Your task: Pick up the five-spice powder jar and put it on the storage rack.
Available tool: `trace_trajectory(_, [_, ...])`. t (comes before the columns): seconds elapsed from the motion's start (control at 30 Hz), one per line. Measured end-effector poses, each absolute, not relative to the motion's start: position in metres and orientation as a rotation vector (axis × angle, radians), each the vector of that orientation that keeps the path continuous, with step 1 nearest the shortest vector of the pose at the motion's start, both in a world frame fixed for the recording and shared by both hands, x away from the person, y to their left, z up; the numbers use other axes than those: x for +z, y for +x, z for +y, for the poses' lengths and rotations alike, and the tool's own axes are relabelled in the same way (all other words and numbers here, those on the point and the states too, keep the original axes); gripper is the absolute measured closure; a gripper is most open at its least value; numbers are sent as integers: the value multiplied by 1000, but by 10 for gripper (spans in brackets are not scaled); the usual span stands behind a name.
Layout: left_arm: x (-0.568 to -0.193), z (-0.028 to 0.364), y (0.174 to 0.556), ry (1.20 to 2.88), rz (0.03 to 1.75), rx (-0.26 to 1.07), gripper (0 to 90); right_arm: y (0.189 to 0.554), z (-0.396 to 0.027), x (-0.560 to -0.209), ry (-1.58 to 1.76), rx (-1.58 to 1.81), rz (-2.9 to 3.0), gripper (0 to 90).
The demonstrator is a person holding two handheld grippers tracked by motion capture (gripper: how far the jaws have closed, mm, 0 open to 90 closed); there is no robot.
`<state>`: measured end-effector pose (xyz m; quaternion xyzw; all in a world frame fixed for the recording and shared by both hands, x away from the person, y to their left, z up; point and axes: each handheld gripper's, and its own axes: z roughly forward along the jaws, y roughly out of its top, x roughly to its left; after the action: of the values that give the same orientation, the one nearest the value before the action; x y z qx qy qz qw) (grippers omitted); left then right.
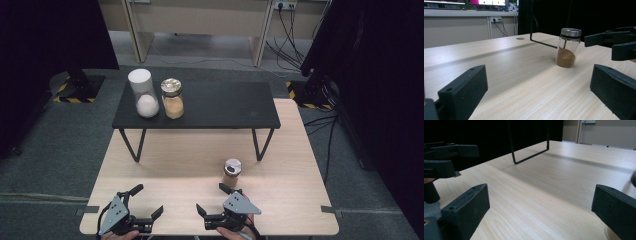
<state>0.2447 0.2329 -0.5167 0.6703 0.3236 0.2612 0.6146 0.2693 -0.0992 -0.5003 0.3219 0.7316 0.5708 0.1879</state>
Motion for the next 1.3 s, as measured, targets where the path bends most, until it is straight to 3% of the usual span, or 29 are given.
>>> trace_trajectory(1.3, [-517,233,245,1546,744,602,7,282,-137,-508,1054,1449,1916,22])
